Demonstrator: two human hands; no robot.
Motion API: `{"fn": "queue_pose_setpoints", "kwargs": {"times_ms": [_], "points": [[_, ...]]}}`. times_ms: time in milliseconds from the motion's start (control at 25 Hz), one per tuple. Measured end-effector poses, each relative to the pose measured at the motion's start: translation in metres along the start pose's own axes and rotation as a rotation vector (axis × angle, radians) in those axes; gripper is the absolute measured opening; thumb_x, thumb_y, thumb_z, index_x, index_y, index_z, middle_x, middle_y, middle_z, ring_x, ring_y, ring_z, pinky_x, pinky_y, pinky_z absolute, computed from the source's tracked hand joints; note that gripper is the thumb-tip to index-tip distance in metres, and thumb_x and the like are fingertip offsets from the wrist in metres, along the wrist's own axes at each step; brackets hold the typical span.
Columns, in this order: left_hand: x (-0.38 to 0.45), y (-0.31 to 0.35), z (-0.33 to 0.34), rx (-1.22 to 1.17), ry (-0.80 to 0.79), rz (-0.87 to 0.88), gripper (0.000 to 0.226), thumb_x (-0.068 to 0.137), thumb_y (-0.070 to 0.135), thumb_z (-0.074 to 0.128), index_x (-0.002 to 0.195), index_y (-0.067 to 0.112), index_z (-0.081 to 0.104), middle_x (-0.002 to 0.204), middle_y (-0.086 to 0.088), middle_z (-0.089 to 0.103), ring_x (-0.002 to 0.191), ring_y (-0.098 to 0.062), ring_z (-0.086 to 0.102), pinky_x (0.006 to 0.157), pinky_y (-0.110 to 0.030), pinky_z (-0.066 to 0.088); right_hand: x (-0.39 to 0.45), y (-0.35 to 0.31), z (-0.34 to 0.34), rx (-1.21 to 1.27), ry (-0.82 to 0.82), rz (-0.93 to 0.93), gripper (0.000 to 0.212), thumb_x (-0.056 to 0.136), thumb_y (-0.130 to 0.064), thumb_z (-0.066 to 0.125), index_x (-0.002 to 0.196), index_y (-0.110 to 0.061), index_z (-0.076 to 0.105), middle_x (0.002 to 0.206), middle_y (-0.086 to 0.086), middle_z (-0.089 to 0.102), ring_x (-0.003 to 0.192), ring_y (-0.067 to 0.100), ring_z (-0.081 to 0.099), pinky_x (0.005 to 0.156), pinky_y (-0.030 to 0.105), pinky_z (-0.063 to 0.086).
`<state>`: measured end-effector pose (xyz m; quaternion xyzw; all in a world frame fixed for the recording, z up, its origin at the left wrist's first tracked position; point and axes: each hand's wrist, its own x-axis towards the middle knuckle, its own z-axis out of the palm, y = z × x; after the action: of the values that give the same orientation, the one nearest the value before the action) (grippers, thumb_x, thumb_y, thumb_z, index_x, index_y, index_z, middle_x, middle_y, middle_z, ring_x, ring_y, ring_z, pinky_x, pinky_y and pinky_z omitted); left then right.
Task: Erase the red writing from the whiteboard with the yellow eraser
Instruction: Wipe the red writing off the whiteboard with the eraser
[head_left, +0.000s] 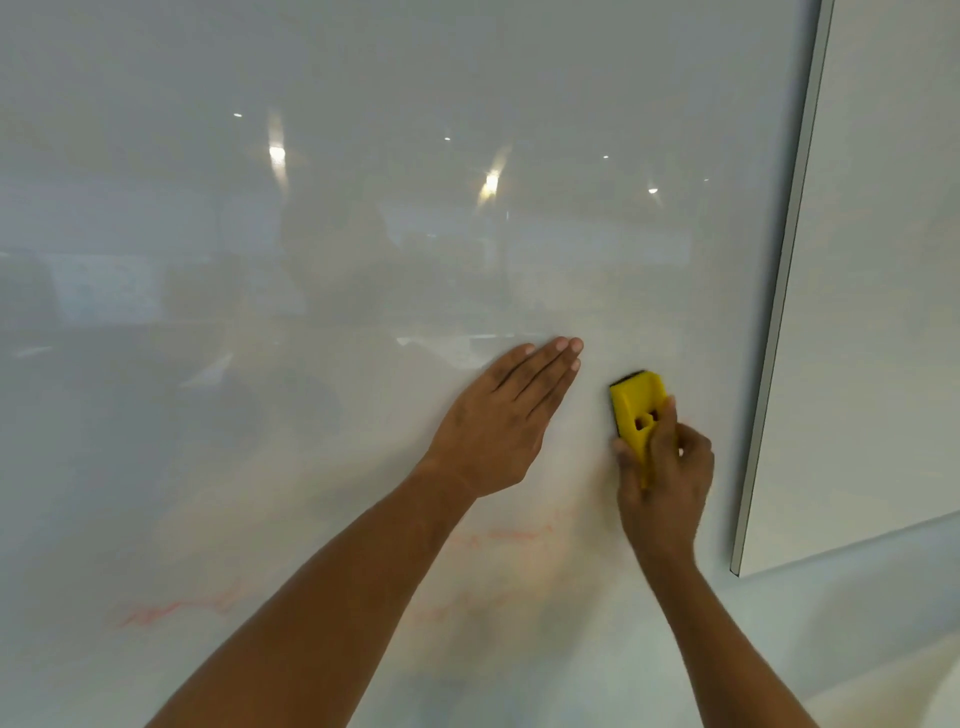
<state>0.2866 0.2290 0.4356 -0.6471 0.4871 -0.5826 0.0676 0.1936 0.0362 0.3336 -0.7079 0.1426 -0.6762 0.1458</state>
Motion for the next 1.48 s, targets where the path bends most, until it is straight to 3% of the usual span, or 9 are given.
{"fn": "queue_pose_setpoints", "kwargs": {"times_ms": [80,200,360,520,680,840,1000,1120,1480], "points": [[0.001,0.001,0.001,-0.003,0.005,0.003,0.067,0.106,0.02,0.034,0.167,-0.002,0.018,0.176,-0.019,0.013,0.165,-0.032,0.013,0.135,-0.046,0.016,0.022,0.023,-0.005,-0.084,0.015,-0.1,0.066,0.096,-0.032,0.064,0.153,-0.01,0.041,0.121,0.022,0.051,0.105,0.037,0.05,0.087,0.048,0.047],[0.001,0.002,0.0,0.002,0.0,0.004,0.066,0.106,0.02,0.031,0.167,-0.002,0.018,0.176,-0.019,0.013,0.165,-0.032,0.012,0.135,-0.046,0.014,0.027,0.021,0.002,0.047,0.125,0.308,0.067,0.097,-0.038,0.06,0.155,-0.013,0.036,0.119,0.024,0.05,0.106,0.037,0.049,0.09,0.055,0.048],[0.0,0.008,0.001,-0.079,0.005,-0.039,0.065,0.107,0.021,0.034,0.167,-0.001,0.02,0.176,-0.018,0.015,0.165,-0.029,0.012,0.135,-0.045,0.016,-0.025,0.019,0.003,-0.094,-0.069,-0.148,0.066,0.097,-0.028,0.058,0.154,-0.007,0.033,0.127,0.023,0.049,0.11,0.039,0.048,0.091,0.047,0.043],[0.0,0.011,0.002,-0.102,0.008,-0.05,0.063,0.108,0.022,0.031,0.167,-0.001,0.021,0.176,-0.017,0.015,0.165,-0.028,0.011,0.135,-0.044,0.015,-0.038,0.033,0.001,-0.023,0.05,0.337,0.067,0.1,-0.036,0.052,0.157,-0.017,0.023,0.12,0.023,0.05,0.105,0.041,0.049,0.09,0.053,0.047],[0.0,0.012,0.005,-0.074,0.014,-0.018,0.067,0.105,0.019,0.036,0.167,-0.001,0.022,0.176,-0.017,0.016,0.165,-0.028,0.014,0.135,-0.045,0.015,-0.061,0.043,-0.014,-0.089,-0.177,-0.04,0.071,0.099,-0.037,0.051,0.16,-0.015,0.022,0.129,0.02,0.049,0.111,0.037,0.047,0.092,0.046,0.044],[0.012,0.025,0.014,-0.016,-0.01,0.116,0.068,0.101,0.017,0.036,0.167,0.002,0.025,0.176,-0.015,0.019,0.164,-0.027,0.018,0.133,-0.044,0.009,-0.068,0.045,-0.013,-0.051,-0.035,0.344,0.071,0.101,-0.042,0.044,0.162,-0.024,0.012,0.12,0.021,0.049,0.106,0.037,0.046,0.091,0.048,0.043],[0.024,0.044,0.026,-0.006,-0.017,0.116,0.067,0.102,0.018,0.037,0.167,0.004,0.025,0.176,-0.013,0.019,0.164,-0.026,0.018,0.135,-0.043,0.011,-0.101,0.049,-0.019,-0.067,-0.186,0.038,0.069,0.1,-0.043,0.044,0.161,-0.017,0.024,0.129,0.016,0.046,0.111,0.034,0.047,0.094,0.046,0.044],[0.025,0.046,0.028,-0.018,-0.02,0.109,0.066,0.104,0.017,0.035,0.167,0.003,0.023,0.176,-0.014,0.018,0.164,-0.027,0.017,0.135,-0.044,0.015,-0.091,0.054,-0.016,-0.06,-0.052,0.413,0.07,0.1,-0.051,0.039,0.159,-0.043,0.002,0.126,0.017,0.047,0.112,0.034,0.045,0.095,0.048,0.044],[0.025,0.048,0.027,-0.026,-0.009,0.1,0.068,0.104,0.019,0.036,0.168,0.002,0.021,0.176,-0.015,0.017,0.164,-0.028,0.017,0.135,-0.044,0.016,0.015,0.034,-0.01,0.018,-0.04,0.166,0.071,0.101,-0.042,0.051,0.161,-0.021,0.019,0.127,0.017,0.046,0.113,0.032,0.045,0.095,0.041,0.04]]}}
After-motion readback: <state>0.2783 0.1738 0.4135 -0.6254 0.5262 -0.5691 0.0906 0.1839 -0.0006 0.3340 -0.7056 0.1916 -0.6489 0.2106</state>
